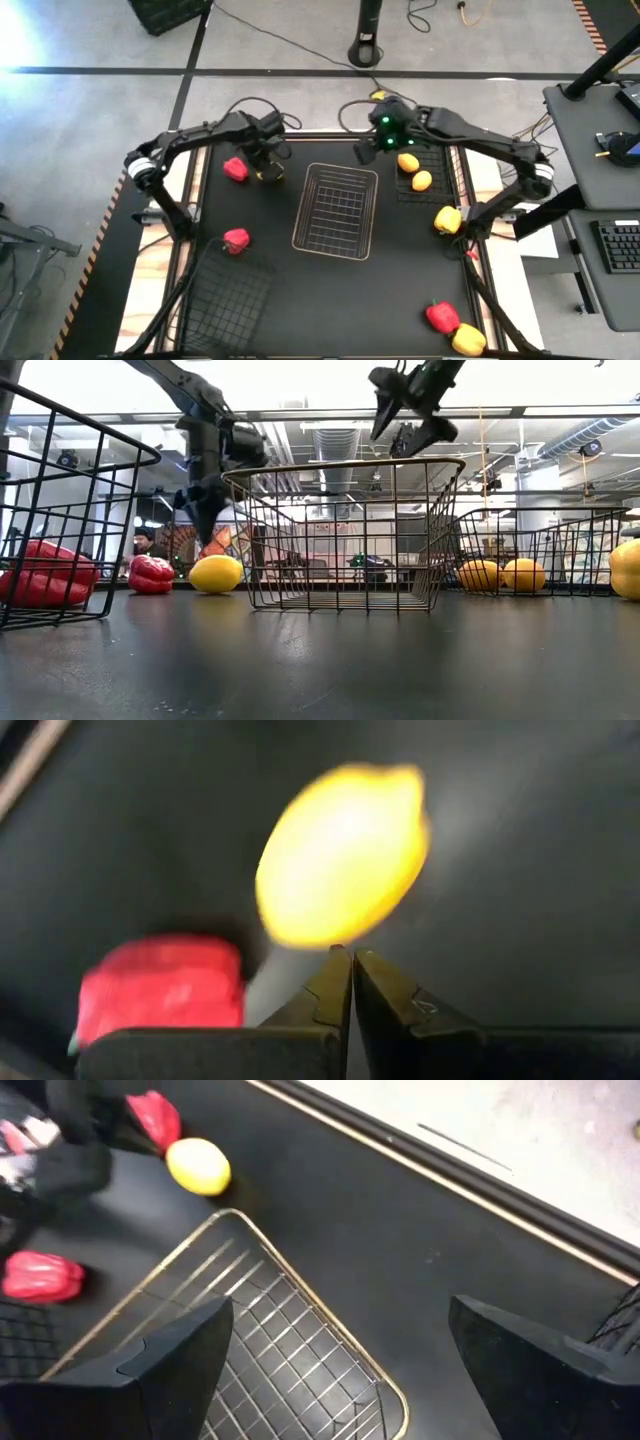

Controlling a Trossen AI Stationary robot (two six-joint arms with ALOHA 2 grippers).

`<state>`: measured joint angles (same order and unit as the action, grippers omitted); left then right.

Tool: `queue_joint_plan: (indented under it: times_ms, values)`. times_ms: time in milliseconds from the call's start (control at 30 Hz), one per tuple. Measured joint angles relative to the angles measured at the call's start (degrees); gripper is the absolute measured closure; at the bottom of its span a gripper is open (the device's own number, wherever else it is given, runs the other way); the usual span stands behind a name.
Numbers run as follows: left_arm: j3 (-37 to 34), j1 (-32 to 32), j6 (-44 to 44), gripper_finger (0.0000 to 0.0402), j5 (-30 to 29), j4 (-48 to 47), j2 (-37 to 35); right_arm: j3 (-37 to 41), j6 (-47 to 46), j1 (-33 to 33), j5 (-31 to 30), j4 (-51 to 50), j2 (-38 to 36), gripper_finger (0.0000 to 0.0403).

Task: Sort produce into baskets
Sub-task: Put the lemon into the top black wire basket

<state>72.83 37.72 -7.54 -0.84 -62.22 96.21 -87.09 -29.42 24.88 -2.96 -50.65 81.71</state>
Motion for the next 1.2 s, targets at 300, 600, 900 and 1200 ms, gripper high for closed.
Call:
queue_joint_plan:
  times_ms: [300, 600, 900, 1200]
  values:
    - [-0.8, 1.4, 1.5, 0.0401, -0.5, 1.7, 4.3, -0.5, 1.1, 0.3, -0.1, 3.6, 9.0, 0.0040]
    - [5.0, 1.3, 2.2, 0.0401, 1.6, 1.6, 6.4, -0.5, 0.7, 0.1, 0.6, 4.3, 16.6, 0.0040]
    - [9.9, 1.2, 3.8, 0.0401, 3.6, -2.6, 6.0, -0.5, 3.2, -1.7, 12.2, 7.3, 19.0, 0.0040]
    - [9.8, 1.2, 2.4, 0.0401, 3.8, -2.9, 6.0, -0.6, 3.3, -3.9, 13.6, 11.1, 19.0, 0.0040]
